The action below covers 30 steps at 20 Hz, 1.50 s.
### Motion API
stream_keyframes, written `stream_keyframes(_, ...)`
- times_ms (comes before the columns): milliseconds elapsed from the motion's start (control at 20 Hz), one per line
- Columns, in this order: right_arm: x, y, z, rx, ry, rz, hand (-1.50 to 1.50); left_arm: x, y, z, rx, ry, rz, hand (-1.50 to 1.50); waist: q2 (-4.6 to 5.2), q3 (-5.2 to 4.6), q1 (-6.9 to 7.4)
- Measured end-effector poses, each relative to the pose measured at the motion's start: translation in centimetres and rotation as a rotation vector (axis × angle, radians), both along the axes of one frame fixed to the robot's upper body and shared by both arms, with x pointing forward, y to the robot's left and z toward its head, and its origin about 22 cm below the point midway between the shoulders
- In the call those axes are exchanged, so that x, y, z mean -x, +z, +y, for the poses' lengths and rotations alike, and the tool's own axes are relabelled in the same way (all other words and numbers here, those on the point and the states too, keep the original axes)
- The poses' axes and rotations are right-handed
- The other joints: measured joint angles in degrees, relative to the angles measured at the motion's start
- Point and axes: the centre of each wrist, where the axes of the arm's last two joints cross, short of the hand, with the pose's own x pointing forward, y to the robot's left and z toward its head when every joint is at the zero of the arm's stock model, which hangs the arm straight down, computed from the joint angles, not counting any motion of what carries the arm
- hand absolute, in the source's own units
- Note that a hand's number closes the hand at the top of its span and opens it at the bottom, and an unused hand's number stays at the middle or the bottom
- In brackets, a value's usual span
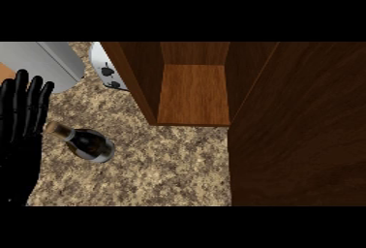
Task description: Pick up the wine, place it into the cabinet and close the cabinet
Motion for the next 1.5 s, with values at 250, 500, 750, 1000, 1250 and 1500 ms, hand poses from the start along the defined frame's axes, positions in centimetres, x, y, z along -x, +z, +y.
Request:
stream_keyframes(250, 1.0, 0.6, -0.2, 0.005, 0.051, -0.007, -1.5, -0.1, 0.0, 3.7, 0.079, -0.093, 0.021, -1.5, -0.24, -0.11, -1.08)
stream_keyframes(500, 2.2, -0.3, 0.8, -0.052, 0.245, 0.108, -1.5, -0.5, -2.3, 4.8, 0.293, -0.24, 0.22, -1.5, -0.32, -0.18, -1.41)
stream_keyframes(750, 5.1, 1.1, 0.5, -0.078, 0.358, 0.181, -1.5, 0.6, -0.8, 8.0, 0.408, -0.301, 0.328, -1.5, -0.59, -0.14, -1.41)
stream_keyframes(1000, 6.6, 2.3, 0.5, -0.081, 0.374, 0.231, -1.5, 2.7, 2.0, 10.5, 0.447, -0.333, 0.368, -1.5, -0.6, -0.14, -1.31)
stream_keyframes(1250, 6.9, 2.4, 0.8, -0.087, 0.378, 0.266, -1.5, 4.5, 4.8, 11.9, 0.463, -0.335, 0.38, -1.5, -0.61, -0.12, -1.34)
stream_keyframes(1500, 7.1, 2.6, 0.7, -0.077, 0.377, 0.283, -1.5, 5.1, 6.5, 12.5, 0.476, -0.335, 0.388, -1.5, -0.59, -0.12, -1.68)
